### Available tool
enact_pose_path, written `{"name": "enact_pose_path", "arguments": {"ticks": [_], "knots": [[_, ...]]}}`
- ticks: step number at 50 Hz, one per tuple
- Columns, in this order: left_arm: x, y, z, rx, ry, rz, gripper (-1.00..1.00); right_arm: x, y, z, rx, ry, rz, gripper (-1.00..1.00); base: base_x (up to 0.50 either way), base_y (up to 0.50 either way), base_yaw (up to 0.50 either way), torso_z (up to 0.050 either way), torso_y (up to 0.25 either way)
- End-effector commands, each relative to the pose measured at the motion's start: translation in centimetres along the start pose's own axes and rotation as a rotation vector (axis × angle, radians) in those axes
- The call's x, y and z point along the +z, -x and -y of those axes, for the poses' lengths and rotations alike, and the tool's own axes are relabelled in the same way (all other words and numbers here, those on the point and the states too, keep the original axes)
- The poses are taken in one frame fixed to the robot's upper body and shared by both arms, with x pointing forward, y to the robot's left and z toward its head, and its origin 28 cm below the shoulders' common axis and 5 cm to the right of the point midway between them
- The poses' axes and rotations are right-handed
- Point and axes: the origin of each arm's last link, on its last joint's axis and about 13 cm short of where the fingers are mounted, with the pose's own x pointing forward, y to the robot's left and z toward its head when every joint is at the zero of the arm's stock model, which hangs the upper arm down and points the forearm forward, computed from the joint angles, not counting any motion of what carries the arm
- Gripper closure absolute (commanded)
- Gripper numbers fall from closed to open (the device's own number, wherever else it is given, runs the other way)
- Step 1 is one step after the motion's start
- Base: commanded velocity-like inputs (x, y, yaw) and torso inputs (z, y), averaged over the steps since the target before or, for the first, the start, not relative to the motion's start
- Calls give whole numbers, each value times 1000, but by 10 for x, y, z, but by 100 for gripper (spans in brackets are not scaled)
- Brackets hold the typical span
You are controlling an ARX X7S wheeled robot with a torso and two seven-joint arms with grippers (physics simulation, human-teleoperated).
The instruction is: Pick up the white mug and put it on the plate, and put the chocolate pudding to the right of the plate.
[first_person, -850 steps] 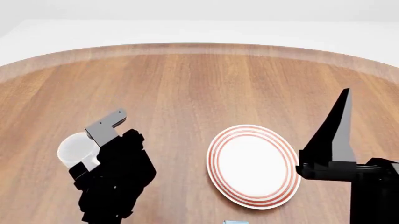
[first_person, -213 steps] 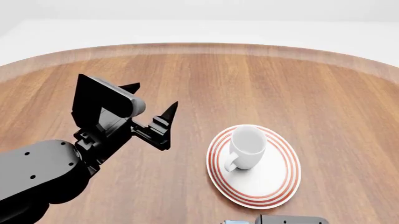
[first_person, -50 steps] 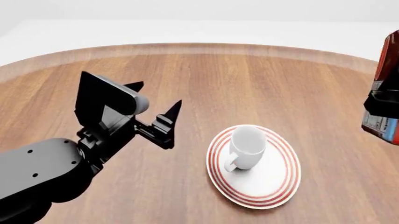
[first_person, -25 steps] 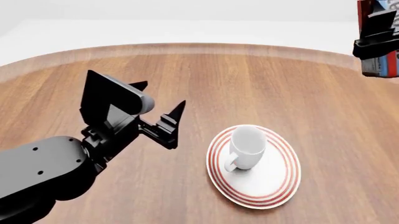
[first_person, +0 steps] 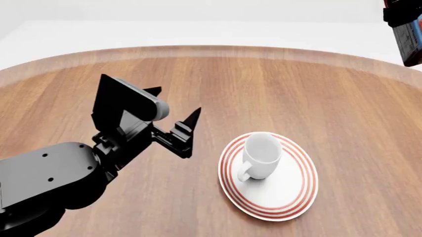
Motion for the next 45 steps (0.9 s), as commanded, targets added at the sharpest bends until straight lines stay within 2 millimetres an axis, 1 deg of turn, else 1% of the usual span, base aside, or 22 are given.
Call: {"name": "enact_pose_path", "arguments": {"ticks": [1, 4, 5, 6, 7, 8, 10, 11, 13, 15, 17, 22, 29, 30, 35, 40, 45], "knots": [[3, -5, 5, -50, -6, 26, -100, 4, -19, 5, -36, -49, -121, 100, 0, 0, 0, 0, 0], [3, -5, 5, -53, -5, 27, -100, -1, -20, 3, 4, -49, -160, 100, 0, 0, 0, 0, 0], [3, -5, 5, -52, -4, 27, -100, -7, -20, 0, 27, -20, -185, 100, 0, 0, 0, 0, 0], [3, -5, 5, -52, -3, 27, -100, -9, -20, -1, 38, -18, -188, 100, 0, 0, 0, 0, 0], [3, -5, 5, -52, -4, 28, -100, -15, -21, -3, 68, 50, -215, 100, 0, 0, 0, 0, 0], [2, -5, 5, -52, -2, 28, -100, -17, -20, -4, 96, 43, -215, 100, 0, 0, 0, 0, 0], [2, -4, 4, -50, -1, 28, -100, -21, -21, -4, 88, 54, -237, 100, 0, 0, 0, 0, 0], [1, -4, 4, -49, 2, 29, -100, -24, -23, -3, 79, -13, -242, 100, 0, 0, 0, 0, 0], [0, -4, 4, -49, 2, 28, -100, -28, -21, -3, 78, -37, -260, 100, 0, 0, 0, 0, 0], [0, -5, 4, -49, 1, 26, -100, -36, -18, -3, 105, -19, -281, 100, 0, 0, 0, 0, 0], [0, -5, 4, -48, 2, 26, -100, -39, -13, -6, 158, 11, -288, 100, 0, 0, 0, 0, 0], [0, -5, 5, -50, 1, 24, -100, -49, -11, -7, 193, 43, -314, 100, 0, 0, 0, 0, 0], [-2, -4, 5, -47, 6, 23, -100, -59, -10, -9, 214, -19, -314, 100, 0, 0, 0, 0, 0], [-2, -4, 5, -46, 7, 22, -100, -61, -12, -8, 216, -32, -311, 100, 0, 0, 0, 0, 0], [-3, -3, 4, -43, 8, 23, -100, -66, -9, -9, 226, -81, -303, 100, 0, 0, 0, 0, 0], [-4, -3, 4, -42, 10, 23, -100, -71, -7, -9, 265, -203, -244, 100, 0, 0, 0, 0, 0], [-4, -3, 4, -41, 12, 22, -100, -78, -4, -6, 247, -227, -255, 100, 0, 0, 0, 0, 0]]}}
